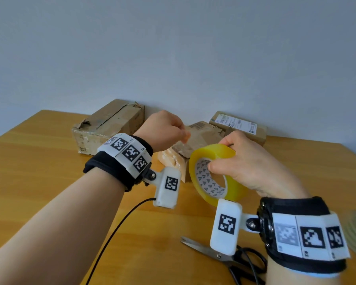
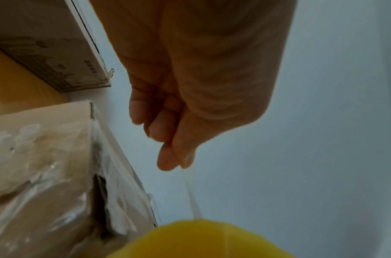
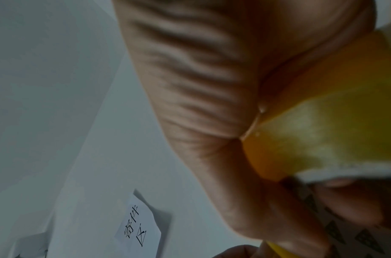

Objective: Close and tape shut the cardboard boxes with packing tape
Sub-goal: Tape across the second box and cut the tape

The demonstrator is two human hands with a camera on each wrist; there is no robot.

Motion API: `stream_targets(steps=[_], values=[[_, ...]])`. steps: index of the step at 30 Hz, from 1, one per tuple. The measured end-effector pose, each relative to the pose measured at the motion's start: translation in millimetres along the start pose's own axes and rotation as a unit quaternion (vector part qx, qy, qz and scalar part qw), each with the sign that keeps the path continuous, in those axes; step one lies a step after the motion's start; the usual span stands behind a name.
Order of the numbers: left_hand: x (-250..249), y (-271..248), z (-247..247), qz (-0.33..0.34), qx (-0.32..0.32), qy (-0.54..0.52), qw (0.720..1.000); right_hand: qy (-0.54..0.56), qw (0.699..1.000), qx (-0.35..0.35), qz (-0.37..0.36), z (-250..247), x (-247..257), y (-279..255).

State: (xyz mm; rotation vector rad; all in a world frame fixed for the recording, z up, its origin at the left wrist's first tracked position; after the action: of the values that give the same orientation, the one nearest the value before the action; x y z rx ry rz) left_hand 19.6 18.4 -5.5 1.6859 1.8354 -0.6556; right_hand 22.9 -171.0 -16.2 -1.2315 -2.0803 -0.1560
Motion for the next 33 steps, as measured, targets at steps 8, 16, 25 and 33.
stream_targets(steps=[8, 16, 25, 33], values=[[9.8, -1.7, -0.4, -0.040, -0.032, -0.009, 0.999, -0.051, 0.998, 0.027, 0.021, 4.2, -1.7, -1.8], [30.4, -5.3, -8.1, -0.075, -0.092, -0.048, 0.992, -0.039, 0.999, 0.018, -0.004, 6.5, -2.2, 3.7], [38.5, -8.6, 2.3, -0.060, -0.094, -0.070, 0.991, -0.039, 0.999, 0.007, -0.016, 3.2, -8.5, 9.2], [40.0, -9.4, 6.1, -0.064, -0.088, -0.051, 0.993, -0.048, 0.998, 0.028, -0.010, 9.0, -9.4, 9.5]])
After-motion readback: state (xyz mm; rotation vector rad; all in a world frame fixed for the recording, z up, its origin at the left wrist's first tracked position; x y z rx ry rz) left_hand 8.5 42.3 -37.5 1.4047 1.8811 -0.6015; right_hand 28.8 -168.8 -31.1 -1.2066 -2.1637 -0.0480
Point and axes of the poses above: each hand's wrist, its own y-axis towards the middle knuckle, its own z-axis out of the palm, x = y × z, the point moved 10 cm from there along y, towards the middle knuckle, and after that the axes turned 11 degrees about x, right-handed, at the moved point
